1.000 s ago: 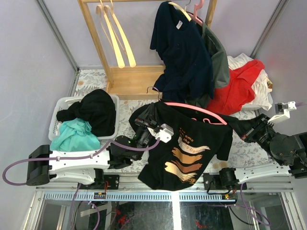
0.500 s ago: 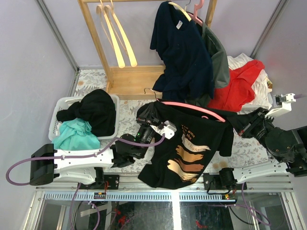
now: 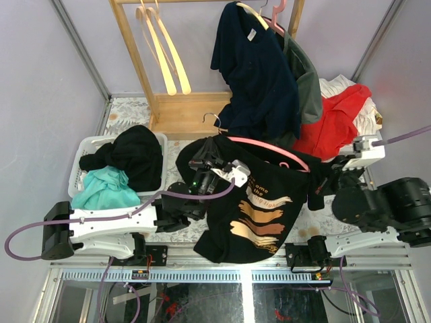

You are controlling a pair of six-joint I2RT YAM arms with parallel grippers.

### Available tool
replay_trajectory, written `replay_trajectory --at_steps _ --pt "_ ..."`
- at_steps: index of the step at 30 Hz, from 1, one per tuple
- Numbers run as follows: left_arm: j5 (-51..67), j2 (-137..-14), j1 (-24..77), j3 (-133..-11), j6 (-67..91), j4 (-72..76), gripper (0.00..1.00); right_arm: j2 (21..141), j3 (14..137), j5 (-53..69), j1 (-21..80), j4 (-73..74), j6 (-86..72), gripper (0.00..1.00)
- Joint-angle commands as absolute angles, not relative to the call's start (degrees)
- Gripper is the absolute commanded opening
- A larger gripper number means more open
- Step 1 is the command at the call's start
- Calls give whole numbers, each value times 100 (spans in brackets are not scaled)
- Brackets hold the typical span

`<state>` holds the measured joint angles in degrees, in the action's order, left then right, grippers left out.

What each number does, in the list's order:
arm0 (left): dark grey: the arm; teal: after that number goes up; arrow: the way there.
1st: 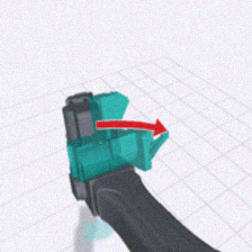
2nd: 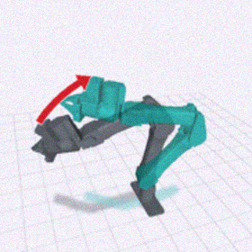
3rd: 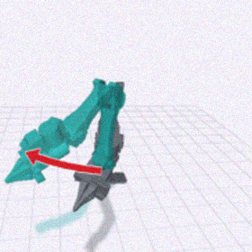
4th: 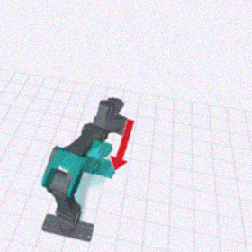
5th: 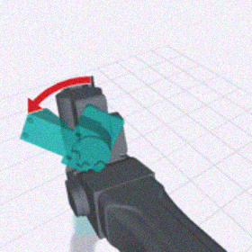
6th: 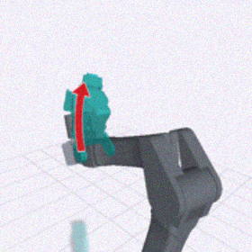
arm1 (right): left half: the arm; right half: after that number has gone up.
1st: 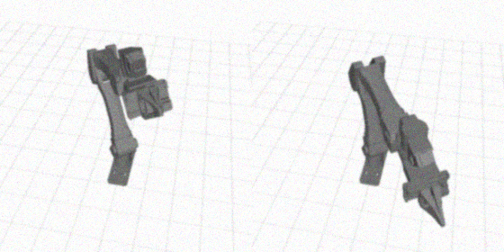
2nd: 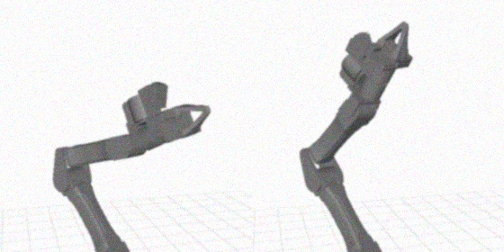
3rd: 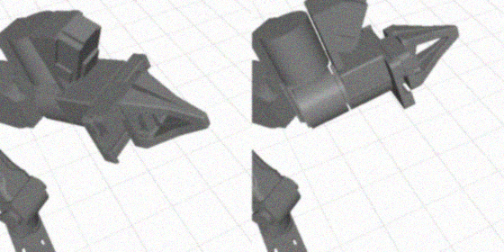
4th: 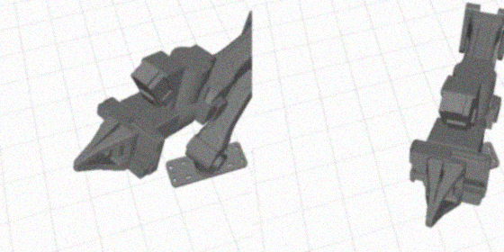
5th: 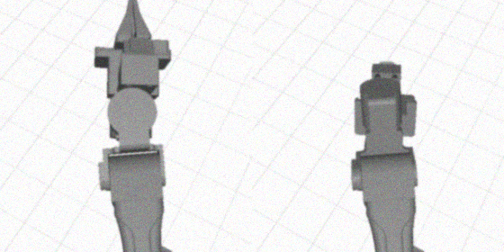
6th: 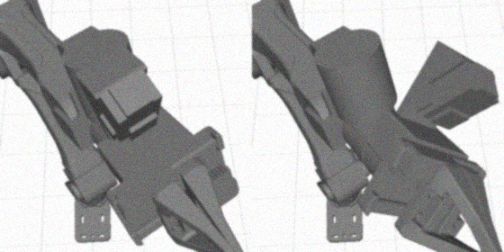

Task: Place the t-shirt on the hanger

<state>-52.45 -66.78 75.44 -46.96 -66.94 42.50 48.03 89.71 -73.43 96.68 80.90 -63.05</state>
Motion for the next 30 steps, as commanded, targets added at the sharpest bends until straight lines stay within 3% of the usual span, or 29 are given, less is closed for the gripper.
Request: replay_trajectory --at_steps 1,9,13,16,30 --pt "-5316 -6522 7629 -5189 -6688 4045 0 5083 8575 -7625 11966 8254 -6612 0" --pt "-5402 -6574 7958 -5346 -6681 3796 0 5392 8374 -7558 11567 7641 -6059 0" --pt "-5522 -6569 8123 -5274 -6765 3916 0 5551 7937 -6177 9777 5261 -3323 0" --pt "-5654 -6458 8209 -5151 -6836 4051 0 5990 7814 -5047 8612 4522 -2392 0" --pt "-6151 -6166 8286 -4333 -7033 5274 0 6693 8794 -3777 7566 3868 -1390 0"
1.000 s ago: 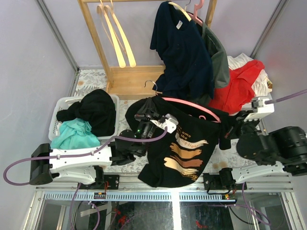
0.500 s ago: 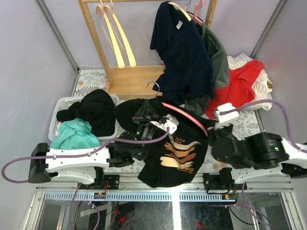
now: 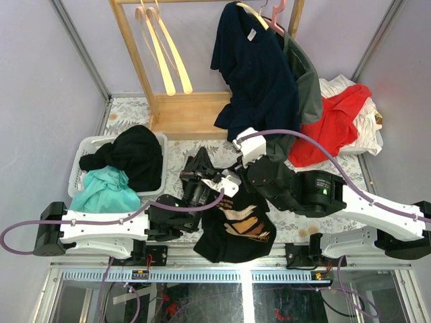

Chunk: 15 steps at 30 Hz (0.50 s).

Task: Place the t-shirt on the hanger

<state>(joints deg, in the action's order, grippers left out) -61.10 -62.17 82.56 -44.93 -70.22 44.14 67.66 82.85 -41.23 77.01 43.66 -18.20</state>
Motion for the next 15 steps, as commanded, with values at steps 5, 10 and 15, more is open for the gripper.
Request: replay_trajectory --at_steps 5,10,15 --pt "-6216 -5960 8224 -4051 -6535 5274 0 6722 8781 -3619 7499 3956 -1405 0" --pt "-6429 -5473 7957 -3917 -4985 3992 0 6528 7998 -3384 7473 3751 -1788 0" --pt "-6809 -5365 7802 -4257 -2622 1936 0 6330 7289 -3224 7387 3589 -2105 1"
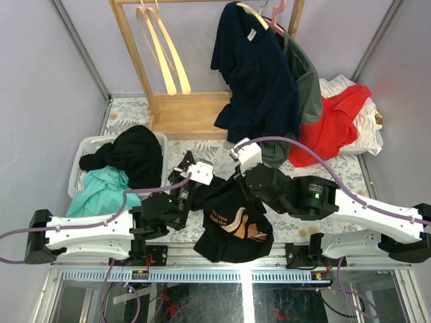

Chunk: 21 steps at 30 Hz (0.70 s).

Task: Place the t-shirt on the hanger

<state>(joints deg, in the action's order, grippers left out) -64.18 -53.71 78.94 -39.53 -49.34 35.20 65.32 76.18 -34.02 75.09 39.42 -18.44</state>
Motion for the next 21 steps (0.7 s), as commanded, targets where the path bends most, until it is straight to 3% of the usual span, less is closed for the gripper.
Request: replay_trajectory --at_steps 1,7,10,16,21 --pt "-6919 -5419 7786 -4390 -2075 1326 0 6305 7225 -3197 7350 3572 -2129 1" --pt "-7139 -5886 7755 -5510 2331 -3351 2 6180 6746 -2891 7210 3492 -2245 2" --pt "-6644 -6035 7760 -5764 3849 -4558 7 6117 6398 -2751 7207 3372 -2407 2" --pt "-5893 -5965 7769 -5554 6284 -6189 13 5843 5844 -2531 7193 3209 -2718 3" --pt "-5305 -5530 7769 -4893 7120 -6318 20 5818 5777 -2484 7181 3194 -2716 3"
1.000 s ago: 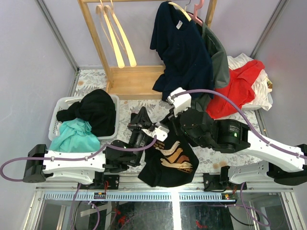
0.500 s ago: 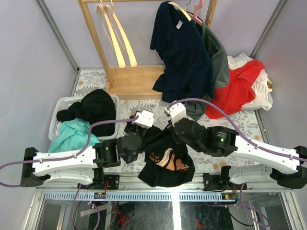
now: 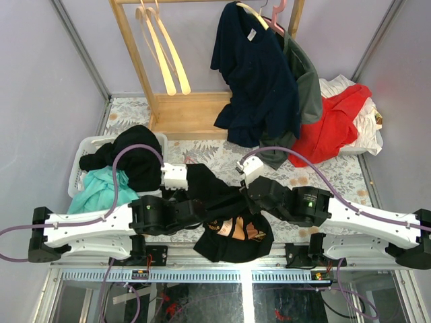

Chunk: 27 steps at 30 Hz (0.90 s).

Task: Place the t-shirt on the hanger

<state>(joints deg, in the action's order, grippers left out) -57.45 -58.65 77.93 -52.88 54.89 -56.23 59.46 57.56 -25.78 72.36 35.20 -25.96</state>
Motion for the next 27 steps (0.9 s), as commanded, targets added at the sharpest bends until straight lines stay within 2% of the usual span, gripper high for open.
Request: replay_trajectory --at_steps 1,7,12,19,27 --pt "-5213 -5415 7769 -4762 7272 -6315 21 5825 5777 -2469 7176 3185 -2704 3" --pt "-4680 -4732 7672 -3926 7414 -5449 30 5889 5802 -2375 7155 3097 -2637 2" --pt "-3531 -4561 6787 -3223 6716 -4108 46 5867 5777 -2278 7122 3061 -2619 2" --pt "-2573 -4229 5754 -2687 6359 -3492 45 5736 5706 -2198 7015 3059 -2602 2" --pt "-2175 -4367 5400 -2497 6319 -3353 33 5660 5685 -2102 6879 3063 -2553 2"
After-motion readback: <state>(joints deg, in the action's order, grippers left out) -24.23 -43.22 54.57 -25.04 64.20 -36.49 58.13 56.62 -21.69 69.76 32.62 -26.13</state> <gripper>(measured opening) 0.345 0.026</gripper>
